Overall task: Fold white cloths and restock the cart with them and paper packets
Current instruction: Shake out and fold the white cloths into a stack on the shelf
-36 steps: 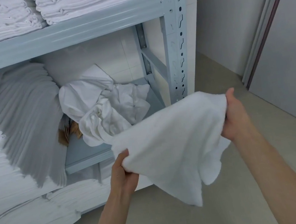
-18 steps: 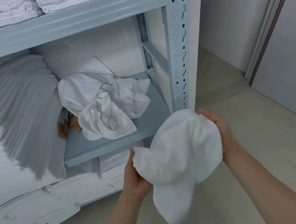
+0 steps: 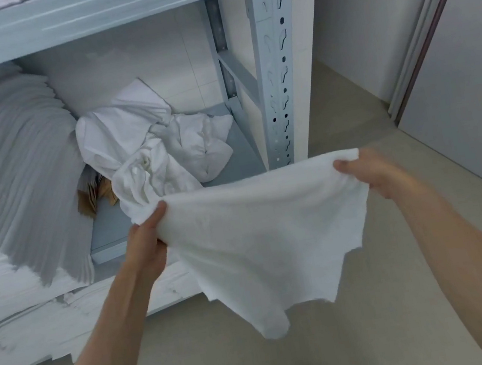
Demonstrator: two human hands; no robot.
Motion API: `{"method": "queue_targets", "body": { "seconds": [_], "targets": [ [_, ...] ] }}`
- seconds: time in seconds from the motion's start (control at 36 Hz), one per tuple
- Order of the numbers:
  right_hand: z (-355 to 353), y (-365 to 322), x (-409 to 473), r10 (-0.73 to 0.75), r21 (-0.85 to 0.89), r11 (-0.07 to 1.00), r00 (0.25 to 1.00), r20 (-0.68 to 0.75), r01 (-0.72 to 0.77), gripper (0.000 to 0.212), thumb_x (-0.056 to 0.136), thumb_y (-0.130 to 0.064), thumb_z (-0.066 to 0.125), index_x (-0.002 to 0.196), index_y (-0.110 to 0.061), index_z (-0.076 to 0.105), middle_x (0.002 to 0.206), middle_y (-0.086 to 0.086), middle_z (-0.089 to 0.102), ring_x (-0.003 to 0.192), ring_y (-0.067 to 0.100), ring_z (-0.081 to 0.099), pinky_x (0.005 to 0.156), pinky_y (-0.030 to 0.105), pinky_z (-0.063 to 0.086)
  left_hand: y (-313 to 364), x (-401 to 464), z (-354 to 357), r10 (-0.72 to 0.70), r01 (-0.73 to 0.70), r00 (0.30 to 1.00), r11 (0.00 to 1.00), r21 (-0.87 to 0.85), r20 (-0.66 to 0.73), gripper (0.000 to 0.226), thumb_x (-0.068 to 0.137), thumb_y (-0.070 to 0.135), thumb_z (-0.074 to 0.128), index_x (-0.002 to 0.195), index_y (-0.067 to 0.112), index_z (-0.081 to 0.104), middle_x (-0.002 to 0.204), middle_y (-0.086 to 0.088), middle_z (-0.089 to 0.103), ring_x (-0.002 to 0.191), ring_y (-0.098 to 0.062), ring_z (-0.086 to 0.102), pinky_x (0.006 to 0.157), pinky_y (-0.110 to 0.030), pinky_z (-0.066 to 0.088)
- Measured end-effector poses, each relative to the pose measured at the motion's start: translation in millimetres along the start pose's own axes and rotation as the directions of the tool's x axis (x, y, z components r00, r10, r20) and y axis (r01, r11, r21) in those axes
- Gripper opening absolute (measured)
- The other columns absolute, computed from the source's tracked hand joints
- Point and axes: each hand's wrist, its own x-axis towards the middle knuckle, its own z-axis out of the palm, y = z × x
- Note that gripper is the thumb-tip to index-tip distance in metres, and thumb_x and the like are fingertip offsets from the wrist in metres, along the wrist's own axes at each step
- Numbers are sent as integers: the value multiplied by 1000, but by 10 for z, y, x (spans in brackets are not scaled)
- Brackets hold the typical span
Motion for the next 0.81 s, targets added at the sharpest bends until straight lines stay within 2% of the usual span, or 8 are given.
{"method": "queue_targets", "body": {
  "seconds": [0.11,0.36,0.47,0.53,0.58,0.64,0.72,0.81],
  "targets": [
    [75,116,86,-1,-152,988,990,-141,-21,65,88,-37,72,134,2,48,133,19,54,116,38,57,93,51,52,72,70,-21,43,-33,998,983,183,-52,30,85,20,76,113,14,67,112,-5,73,103,-22,68,77,-32,55],
    [235,396,214,104,-3,994,943,-315,-110,67,81,-34,80,131,3,53,133,20,58,115,37,59,88,39,49,171,218,-151,-8,-14,999,762,647,32,43,92,12,67,132,3,54,126,-15,63,109,-35,62,93,-47,53],
    [216,301,258,146,479,864,988,51,-152,40,92,-14,68,126,6,57,130,17,62,97,26,66,87,37,54,259,244,-201,-24,-12,999,563,827,31,46,96,18,63,137,4,46,132,-14,56,117,-35,55,102,-51,47],
    [164,188,223,99,535,823,975,197,-191,35,95,-1,58,128,10,56,128,18,62,93,21,66,83,34,53,302,241,-195,30,-14,1000,479,878,0,48,95,19,64,136,5,43,131,-15,52,114,-33,54,94,-45,48],
    [92,70,194,30,562,812,974,223,-154,35,93,6,56,128,13,55,128,20,62,98,22,67,82,32,54,351,249,-192,76,-16,997,552,833,-31,41,95,13,64,130,7,44,128,-20,53,99,-29,57,78,-39,50],
    [10,-6,173,-62,661,746,981,186,-78,34,93,5,55,126,14,55,127,21,63,105,24,66,86,32,57,402,247,-201,23,22,998,781,624,-64,34,95,5,62,127,6,50,124,-20,57,86,-22,59,71,-34,52],
    [-19,106,123,-92,806,586,982,166,-81,27,96,-10,53,121,0,61,116,12,69,101,21,68,91,32,56,457,235,-262,-56,62,998,975,214,-34,37,99,3,54,135,8,56,131,-12,59,106,-22,63,88,-34,54],
    [199,351,31,0,607,777,966,260,-164,18,94,-19,57,108,-13,65,87,2,73,73,17,68,75,36,55,449,228,-263,-73,73,997,997,-38,13,41,101,1,47,140,12,53,138,-10,59,127,-24,56,108,-37,45]
  ]
}}
